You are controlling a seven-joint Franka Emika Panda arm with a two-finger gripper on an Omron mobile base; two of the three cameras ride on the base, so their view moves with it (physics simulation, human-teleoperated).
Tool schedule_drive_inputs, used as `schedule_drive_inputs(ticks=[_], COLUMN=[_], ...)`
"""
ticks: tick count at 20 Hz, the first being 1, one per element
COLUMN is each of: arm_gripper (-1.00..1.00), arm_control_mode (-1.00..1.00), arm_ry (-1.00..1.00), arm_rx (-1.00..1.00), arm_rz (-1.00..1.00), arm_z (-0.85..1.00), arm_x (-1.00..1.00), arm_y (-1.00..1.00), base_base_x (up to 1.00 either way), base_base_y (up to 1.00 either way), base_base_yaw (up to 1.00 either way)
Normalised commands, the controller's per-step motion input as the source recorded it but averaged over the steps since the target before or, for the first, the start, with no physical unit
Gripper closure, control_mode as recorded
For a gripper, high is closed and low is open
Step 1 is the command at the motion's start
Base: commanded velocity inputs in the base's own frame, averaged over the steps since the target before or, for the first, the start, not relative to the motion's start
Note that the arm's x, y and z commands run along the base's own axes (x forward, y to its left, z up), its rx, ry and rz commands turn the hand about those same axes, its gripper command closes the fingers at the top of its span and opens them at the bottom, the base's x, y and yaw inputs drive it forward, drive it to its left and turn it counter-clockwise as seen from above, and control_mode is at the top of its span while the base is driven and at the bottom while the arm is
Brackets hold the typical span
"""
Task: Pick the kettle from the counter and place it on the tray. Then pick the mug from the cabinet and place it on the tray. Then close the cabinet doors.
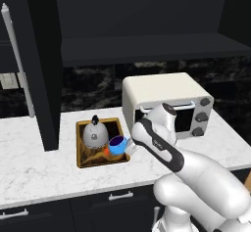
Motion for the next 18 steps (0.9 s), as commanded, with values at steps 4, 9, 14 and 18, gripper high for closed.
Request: schedule_drive_inputs(ticks=[4,9,14,18], arm_gripper=[1.00,1.00,1.00,1.00], arm_control_mode=[-1.00,-1.00,-1.00,-1.00], arm_ry=[0.00,0.00,0.00,0.00], arm_rx=[0.05,0.06,0.05,0.07], arm_rz=[0.00,0.00,0.00,0.00], arm_z=[-0.26,-0.19,-0.27,-0.28], arm_x=[0.28,0.08,0.12,0.19], arm_y=[0.03,0.09,0.22,0.21], base_base_x=[0.00,0.00,0.00,0.00], base_base_y=[0.00,0.00,0.00,0.00], base_base_yaw=[0.00,0.00,0.00,0.00])
